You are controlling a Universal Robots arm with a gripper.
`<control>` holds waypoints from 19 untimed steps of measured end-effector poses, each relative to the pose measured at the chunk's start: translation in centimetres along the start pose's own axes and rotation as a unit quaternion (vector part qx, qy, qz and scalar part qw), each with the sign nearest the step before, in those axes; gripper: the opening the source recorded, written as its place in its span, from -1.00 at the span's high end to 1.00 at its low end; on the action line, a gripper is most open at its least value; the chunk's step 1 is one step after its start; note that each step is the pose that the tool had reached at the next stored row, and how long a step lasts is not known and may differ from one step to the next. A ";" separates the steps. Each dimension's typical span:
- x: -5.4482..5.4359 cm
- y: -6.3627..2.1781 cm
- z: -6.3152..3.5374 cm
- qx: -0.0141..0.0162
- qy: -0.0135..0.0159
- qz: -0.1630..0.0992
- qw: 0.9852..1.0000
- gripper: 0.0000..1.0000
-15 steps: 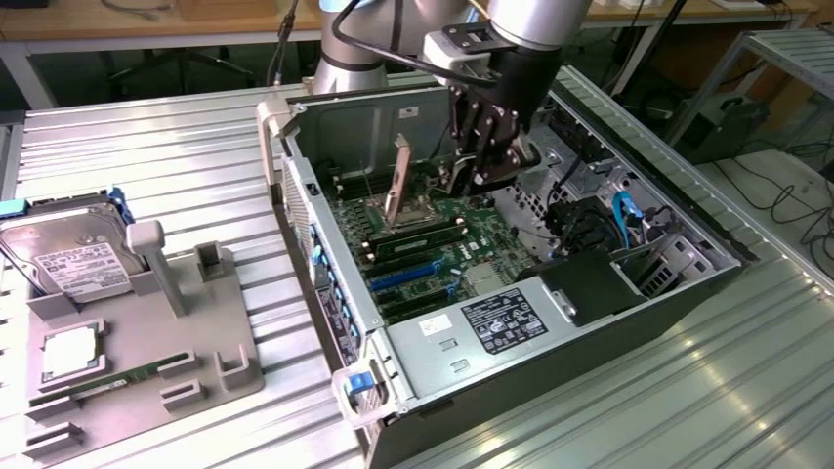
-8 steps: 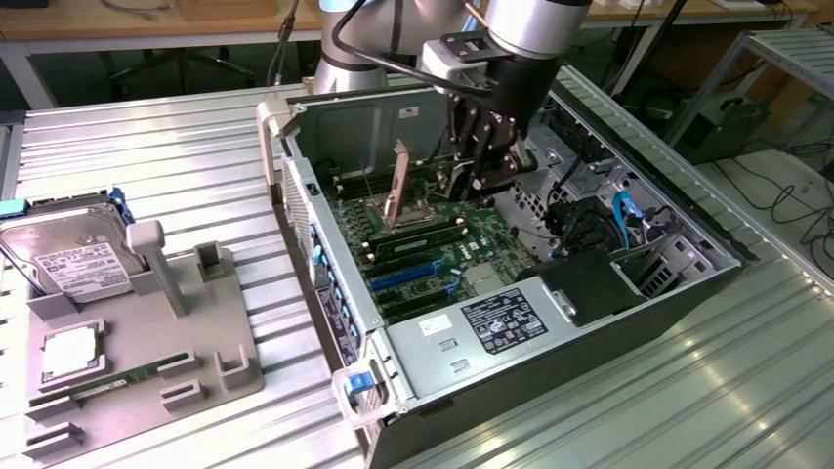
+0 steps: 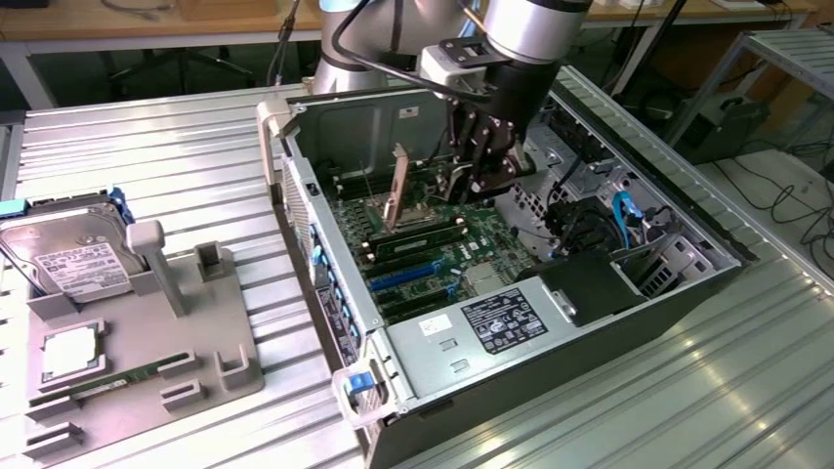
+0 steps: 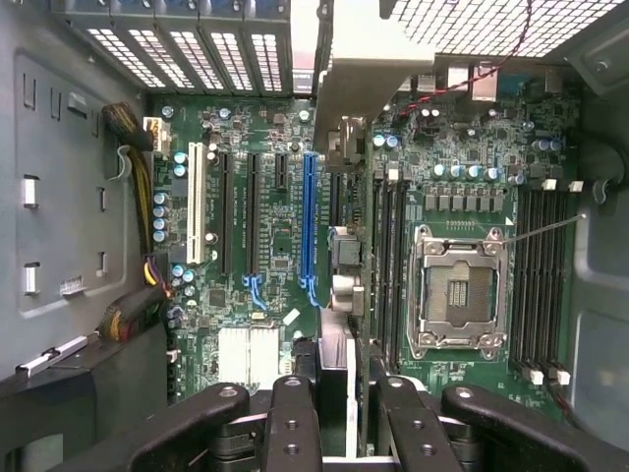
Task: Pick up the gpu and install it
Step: 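Insert the gpu into the slot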
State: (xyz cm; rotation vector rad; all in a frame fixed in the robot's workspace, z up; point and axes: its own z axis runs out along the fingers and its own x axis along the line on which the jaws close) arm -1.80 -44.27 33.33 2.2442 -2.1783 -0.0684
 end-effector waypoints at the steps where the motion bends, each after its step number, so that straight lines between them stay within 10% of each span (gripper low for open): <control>1: 0.0 0.00 0.04 0.000 0.000 0.000 1.000 0.44; 19: 0.0 -0.04 1.15 0.000 0.000 0.000 1.000 0.44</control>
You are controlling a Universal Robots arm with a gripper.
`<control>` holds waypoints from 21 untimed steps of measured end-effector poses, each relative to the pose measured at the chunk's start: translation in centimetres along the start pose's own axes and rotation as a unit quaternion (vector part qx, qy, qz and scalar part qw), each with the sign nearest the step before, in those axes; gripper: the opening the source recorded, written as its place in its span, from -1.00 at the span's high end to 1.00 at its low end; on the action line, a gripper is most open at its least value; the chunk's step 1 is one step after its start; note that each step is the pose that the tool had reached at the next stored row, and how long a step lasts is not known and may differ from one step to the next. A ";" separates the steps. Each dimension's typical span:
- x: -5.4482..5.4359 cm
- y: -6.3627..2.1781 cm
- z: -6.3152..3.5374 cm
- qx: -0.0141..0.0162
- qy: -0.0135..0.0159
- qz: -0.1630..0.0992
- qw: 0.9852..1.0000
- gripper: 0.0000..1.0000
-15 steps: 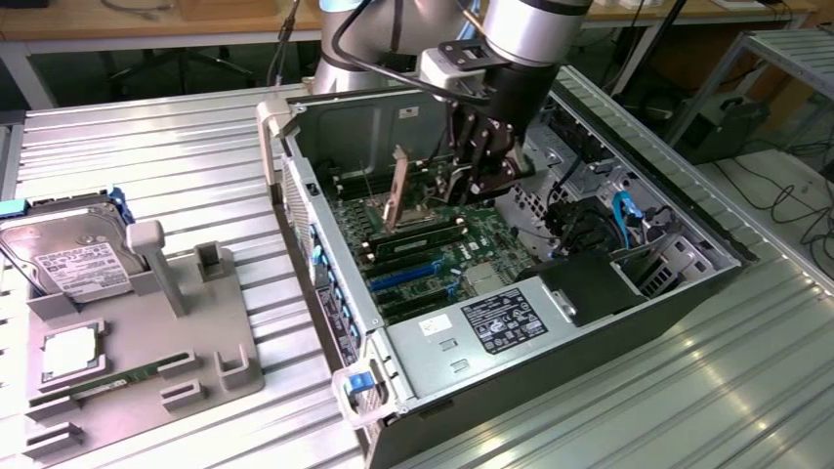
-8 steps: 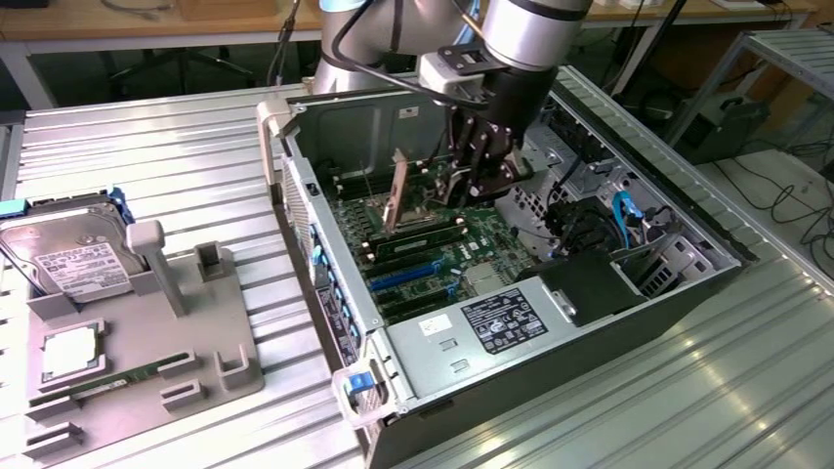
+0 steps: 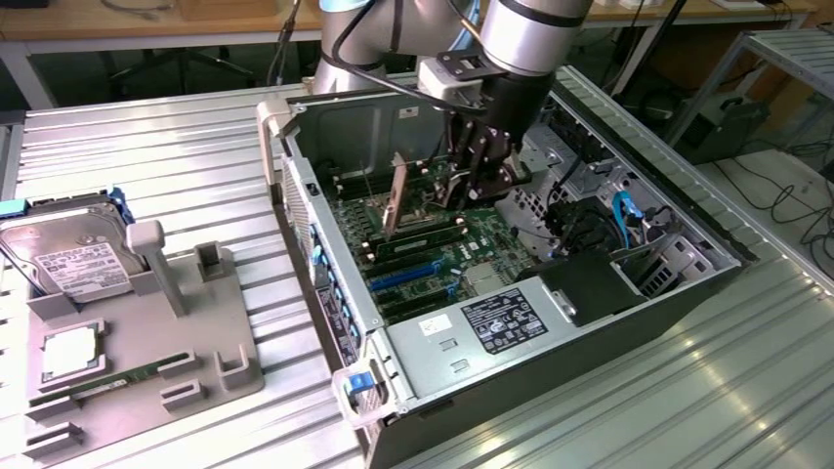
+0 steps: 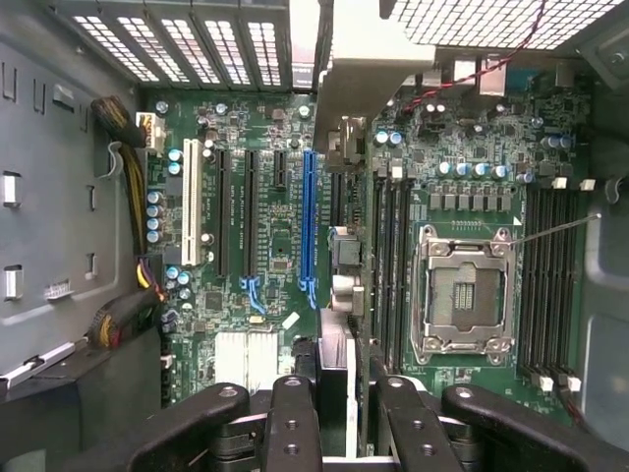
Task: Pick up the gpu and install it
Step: 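Insert the gpu into the slot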
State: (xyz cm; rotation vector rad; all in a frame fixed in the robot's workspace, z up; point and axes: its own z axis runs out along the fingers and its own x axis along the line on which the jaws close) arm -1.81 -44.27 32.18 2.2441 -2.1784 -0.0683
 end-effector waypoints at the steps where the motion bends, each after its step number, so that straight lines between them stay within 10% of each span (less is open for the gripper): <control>1: 0.0 0.00 0.06 0.000 0.000 0.000 1.000 0.44; 15: 0.0 0.03 0.88 0.001 0.000 0.000 1.000 0.44; 21: 0.0 0.67 1.15 0.007 0.000 0.000 1.000 0.44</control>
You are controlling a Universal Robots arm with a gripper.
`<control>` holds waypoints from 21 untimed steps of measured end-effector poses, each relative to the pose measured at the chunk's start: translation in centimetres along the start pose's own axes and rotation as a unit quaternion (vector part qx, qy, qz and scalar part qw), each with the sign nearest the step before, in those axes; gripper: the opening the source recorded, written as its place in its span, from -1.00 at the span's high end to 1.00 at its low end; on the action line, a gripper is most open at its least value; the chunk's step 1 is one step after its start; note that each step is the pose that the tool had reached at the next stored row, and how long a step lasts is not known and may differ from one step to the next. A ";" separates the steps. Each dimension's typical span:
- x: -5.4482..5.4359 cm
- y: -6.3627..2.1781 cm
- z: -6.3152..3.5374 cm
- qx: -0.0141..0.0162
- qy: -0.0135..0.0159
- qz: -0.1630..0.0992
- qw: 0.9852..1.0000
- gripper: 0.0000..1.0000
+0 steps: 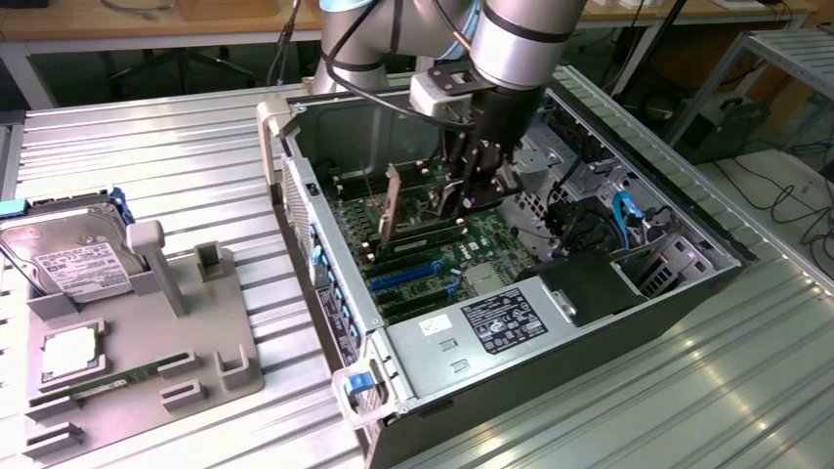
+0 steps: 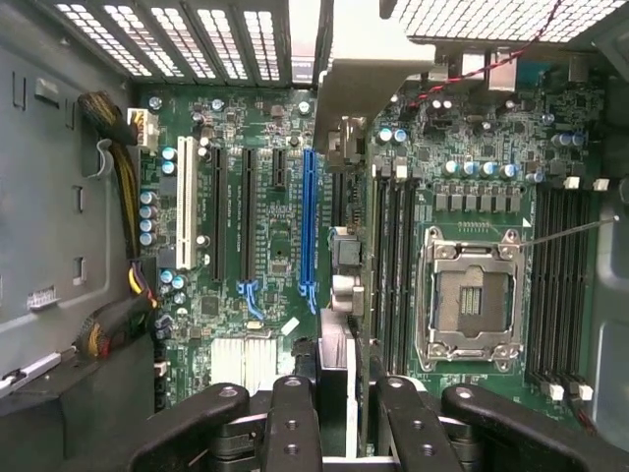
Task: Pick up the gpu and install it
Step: 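Insert the gpu into the slot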
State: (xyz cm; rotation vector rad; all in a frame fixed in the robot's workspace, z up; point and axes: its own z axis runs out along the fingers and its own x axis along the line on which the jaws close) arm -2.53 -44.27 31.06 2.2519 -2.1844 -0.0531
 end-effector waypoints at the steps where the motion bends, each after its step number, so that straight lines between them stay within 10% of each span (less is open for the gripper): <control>1: 0.0 0.16 0.08 0.001 0.000 0.000 1.000 0.44; 6: 0.0 0.77 1.00 0.001 0.000 0.004 1.000 0.44; 16: 0.2 1.66 1.95 0.001 0.020 0.005 1.000 0.44; 21: 0.2 2.98 2.83 0.001 0.019 0.005 1.000 0.44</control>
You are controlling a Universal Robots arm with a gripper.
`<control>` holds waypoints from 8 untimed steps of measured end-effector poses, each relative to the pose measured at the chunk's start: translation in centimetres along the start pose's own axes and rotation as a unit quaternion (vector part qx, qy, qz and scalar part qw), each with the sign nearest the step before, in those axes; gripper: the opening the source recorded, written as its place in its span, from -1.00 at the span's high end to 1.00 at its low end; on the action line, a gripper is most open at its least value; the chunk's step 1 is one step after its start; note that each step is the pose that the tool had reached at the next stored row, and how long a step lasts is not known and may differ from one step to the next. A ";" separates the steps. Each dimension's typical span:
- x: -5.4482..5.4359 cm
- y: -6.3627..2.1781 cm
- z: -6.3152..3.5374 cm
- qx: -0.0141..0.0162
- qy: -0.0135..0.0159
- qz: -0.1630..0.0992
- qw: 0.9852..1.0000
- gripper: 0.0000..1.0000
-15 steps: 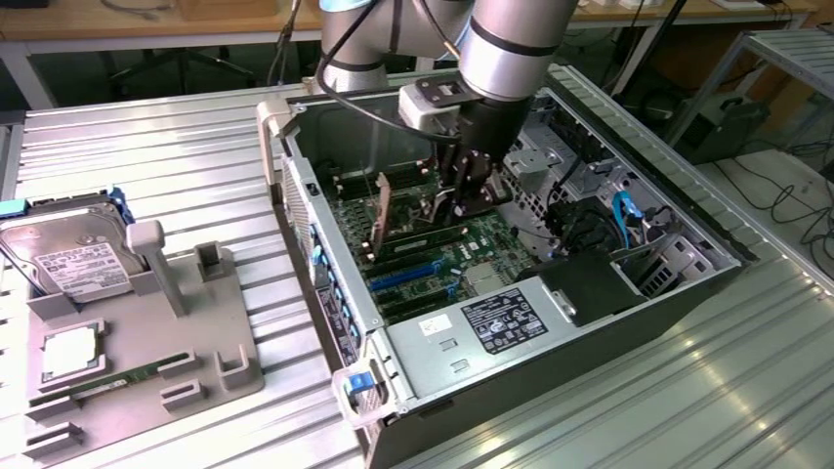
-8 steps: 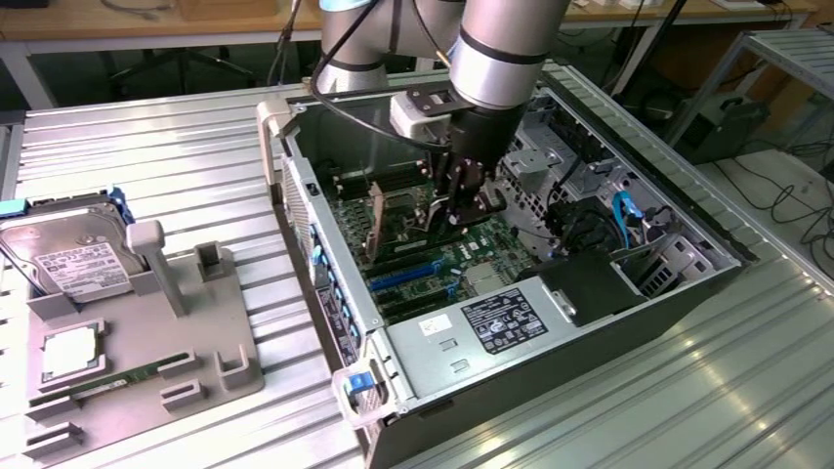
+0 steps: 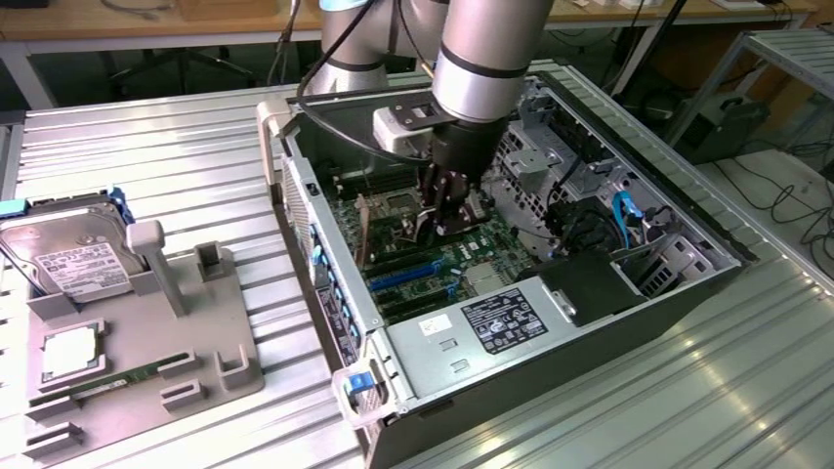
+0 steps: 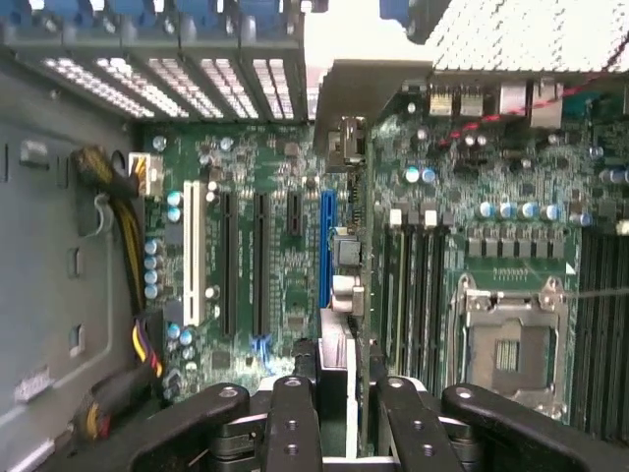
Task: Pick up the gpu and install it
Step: 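Insert the gpu into the slot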
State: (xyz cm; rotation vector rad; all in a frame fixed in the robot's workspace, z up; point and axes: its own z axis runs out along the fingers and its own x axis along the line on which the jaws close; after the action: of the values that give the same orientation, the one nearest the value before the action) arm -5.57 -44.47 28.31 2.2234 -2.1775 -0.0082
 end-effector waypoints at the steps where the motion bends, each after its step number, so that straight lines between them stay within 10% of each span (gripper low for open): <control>1: 0.0 0.08 0.23 0.000 0.000 0.000 1.000 0.44; 8: 0.0 0.85 1.45 0.000 0.000 0.000 1.000 0.44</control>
State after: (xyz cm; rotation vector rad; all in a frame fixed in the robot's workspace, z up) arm -6.46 -44.48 26.88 2.2240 -2.1778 -0.0089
